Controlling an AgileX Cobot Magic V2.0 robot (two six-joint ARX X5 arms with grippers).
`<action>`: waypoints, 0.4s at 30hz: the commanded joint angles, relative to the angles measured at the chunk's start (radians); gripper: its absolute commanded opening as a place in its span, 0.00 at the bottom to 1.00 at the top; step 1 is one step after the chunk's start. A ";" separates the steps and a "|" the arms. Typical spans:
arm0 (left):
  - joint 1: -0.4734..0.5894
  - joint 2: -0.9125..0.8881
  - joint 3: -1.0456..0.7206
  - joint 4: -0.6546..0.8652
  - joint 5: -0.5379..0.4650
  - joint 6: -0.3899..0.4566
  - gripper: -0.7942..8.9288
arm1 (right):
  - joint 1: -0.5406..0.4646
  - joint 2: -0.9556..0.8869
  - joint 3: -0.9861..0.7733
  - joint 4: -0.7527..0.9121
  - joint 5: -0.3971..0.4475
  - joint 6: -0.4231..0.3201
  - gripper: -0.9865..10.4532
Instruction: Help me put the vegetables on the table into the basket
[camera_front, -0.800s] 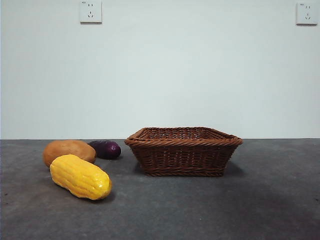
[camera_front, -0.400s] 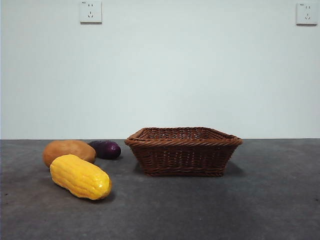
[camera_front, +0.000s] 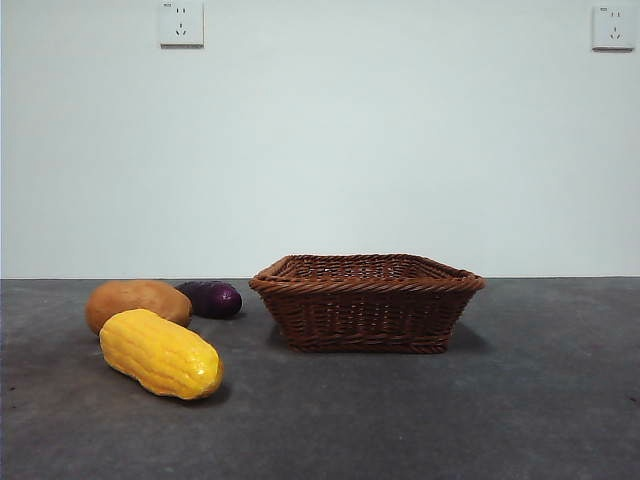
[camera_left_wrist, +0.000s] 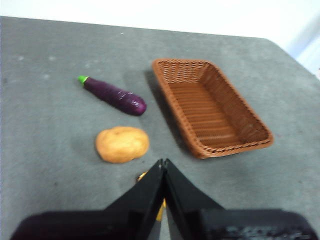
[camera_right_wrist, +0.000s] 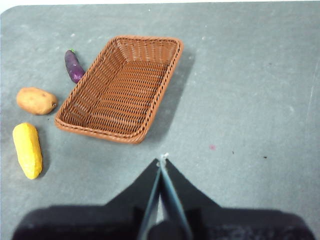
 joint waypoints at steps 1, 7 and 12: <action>-0.003 0.013 0.028 0.007 0.036 0.020 0.26 | 0.001 -0.001 0.003 0.006 -0.013 -0.007 0.25; -0.003 0.064 0.064 0.005 0.057 0.019 0.77 | 0.001 0.012 0.003 -0.003 -0.058 0.012 0.59; -0.003 0.102 0.064 0.006 0.059 0.019 0.77 | 0.001 0.044 0.003 0.013 -0.072 0.018 0.59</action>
